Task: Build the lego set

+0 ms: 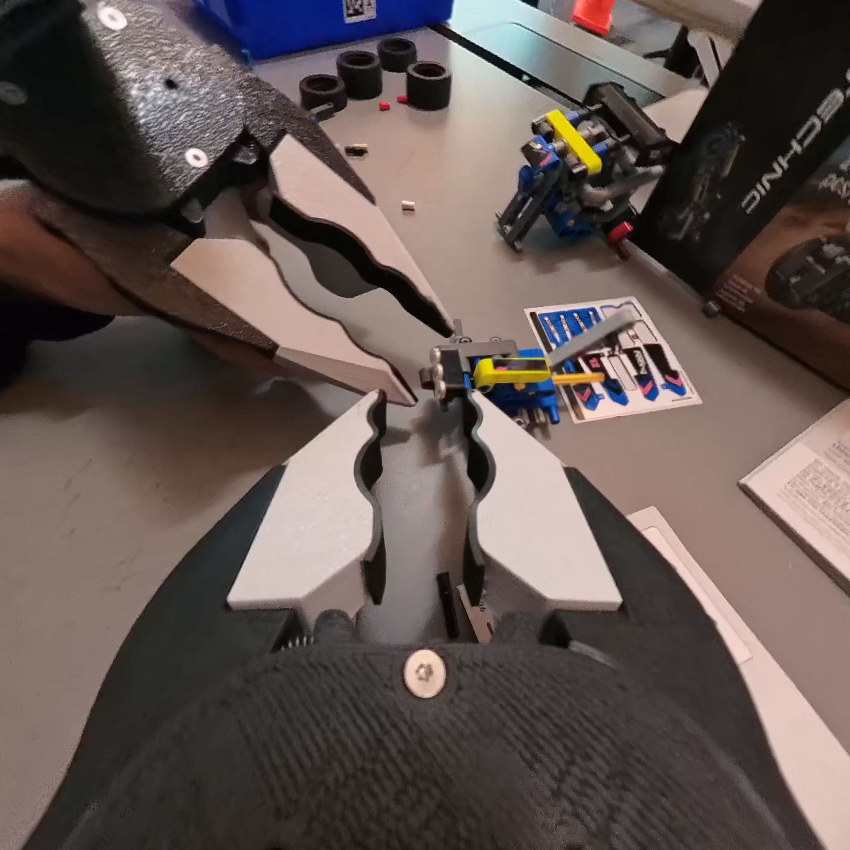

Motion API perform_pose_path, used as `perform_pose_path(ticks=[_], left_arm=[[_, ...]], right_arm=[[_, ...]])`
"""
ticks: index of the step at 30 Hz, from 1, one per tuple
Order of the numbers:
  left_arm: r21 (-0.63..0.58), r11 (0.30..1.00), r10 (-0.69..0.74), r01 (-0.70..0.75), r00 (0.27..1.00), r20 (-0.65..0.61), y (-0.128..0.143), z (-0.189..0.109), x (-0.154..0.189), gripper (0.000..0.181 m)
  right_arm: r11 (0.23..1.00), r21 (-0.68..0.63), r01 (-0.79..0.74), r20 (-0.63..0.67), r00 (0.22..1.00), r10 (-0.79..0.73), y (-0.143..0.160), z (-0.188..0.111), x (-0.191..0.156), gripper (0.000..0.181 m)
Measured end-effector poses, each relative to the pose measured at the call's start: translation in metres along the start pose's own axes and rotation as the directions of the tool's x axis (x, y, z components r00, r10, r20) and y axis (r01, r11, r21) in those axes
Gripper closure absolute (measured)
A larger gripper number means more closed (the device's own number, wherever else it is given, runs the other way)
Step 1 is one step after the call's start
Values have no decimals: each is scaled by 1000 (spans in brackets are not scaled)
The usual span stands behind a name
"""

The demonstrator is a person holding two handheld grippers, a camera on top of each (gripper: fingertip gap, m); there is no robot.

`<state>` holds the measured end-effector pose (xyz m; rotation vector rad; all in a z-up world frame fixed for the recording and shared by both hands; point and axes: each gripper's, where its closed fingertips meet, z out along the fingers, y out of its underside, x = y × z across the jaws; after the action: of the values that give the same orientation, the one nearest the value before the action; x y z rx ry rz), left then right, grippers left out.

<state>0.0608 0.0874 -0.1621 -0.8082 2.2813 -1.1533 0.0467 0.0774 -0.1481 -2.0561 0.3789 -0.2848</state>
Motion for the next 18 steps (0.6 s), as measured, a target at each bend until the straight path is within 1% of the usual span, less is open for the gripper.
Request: perform_pose_path(ticks=[3,5,7,8,11,13,16,18], left_arm=[[-1,1000,0,0,1000,2,0,0,0,146],[1,1000,13,-13,1000,4,0,0,1,146],[4,999,37,-37,999,0,0,-1,4,144],[3,999,46,-46,999,9,-1,-1,4,145],[-10,999,51,-51,998,36,0,1,1,147],[7,999,41,-41,998,57,-3,1,-3,149],[10,1000,10,-11,995,100,-2,-1,-11,151],[-9,1000,-8,9,992,129,2,-2,-17,151]], right_arm=[[994,-20,104,-7,995,-104,0,-7,-3,147],[991,-32,128,-28,991,-129,0,-15,-1,151],[989,-28,147,-12,989,-147,1,-24,-3,154],[988,-39,149,-30,988,-151,4,-30,2,154],[985,-110,132,-91,986,-143,22,-53,24,155],[982,-141,124,-126,982,-142,35,-71,41,156],[978,-181,101,-197,971,-136,53,-105,70,158],[973,-217,78,-272,953,-137,70,-131,94,160]])
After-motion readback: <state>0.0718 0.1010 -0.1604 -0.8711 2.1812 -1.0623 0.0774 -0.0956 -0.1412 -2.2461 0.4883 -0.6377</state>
